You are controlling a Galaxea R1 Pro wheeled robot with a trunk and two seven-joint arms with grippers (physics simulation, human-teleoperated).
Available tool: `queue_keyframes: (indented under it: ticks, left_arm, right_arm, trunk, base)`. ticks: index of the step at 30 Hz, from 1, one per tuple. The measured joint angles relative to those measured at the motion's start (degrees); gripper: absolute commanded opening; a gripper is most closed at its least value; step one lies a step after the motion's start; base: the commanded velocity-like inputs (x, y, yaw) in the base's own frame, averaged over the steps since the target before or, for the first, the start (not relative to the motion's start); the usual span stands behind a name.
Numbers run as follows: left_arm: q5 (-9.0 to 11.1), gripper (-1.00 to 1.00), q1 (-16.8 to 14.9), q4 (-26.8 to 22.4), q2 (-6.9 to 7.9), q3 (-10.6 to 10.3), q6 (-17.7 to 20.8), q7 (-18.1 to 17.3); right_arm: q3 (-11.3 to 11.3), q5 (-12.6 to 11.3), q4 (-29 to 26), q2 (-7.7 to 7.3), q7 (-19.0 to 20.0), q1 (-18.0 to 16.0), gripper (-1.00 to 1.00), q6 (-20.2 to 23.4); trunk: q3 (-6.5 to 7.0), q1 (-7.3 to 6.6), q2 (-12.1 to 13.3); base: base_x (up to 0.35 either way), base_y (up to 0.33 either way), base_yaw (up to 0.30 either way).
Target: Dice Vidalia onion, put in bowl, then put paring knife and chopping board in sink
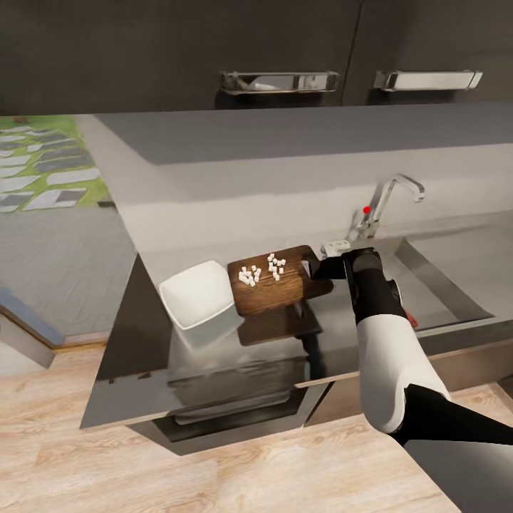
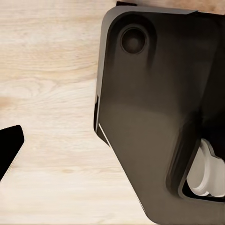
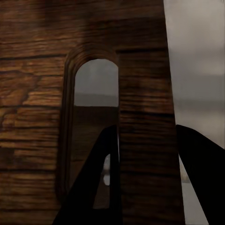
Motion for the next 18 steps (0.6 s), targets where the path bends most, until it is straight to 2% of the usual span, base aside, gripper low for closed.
queue_keyframes:
  ticks: [7, 18]
  left_arm:
    - [0.00, 1.00, 0.00, -0.01, 0.00, 0.00, -0.01, 0.00]
    - [0.01, 1.00, 0.00, 0.00, 0.00, 0.00, -0.09, 0.00]
  right_arm:
    - [0.00, 0.08, 0.00, 0.00, 0.00, 0.00, -1.00, -0.03]
    - [0.04, 0.03, 0.00, -0.01, 0.00, 0.01, -1.00, -0.02]
  trunk:
    - [0.63, 0.00, 0.00]
    - [1.63, 0.00, 0.00]
  base:
    - [0.000, 0.045, 0.000]
    - [0.000, 0.237, 0.000]
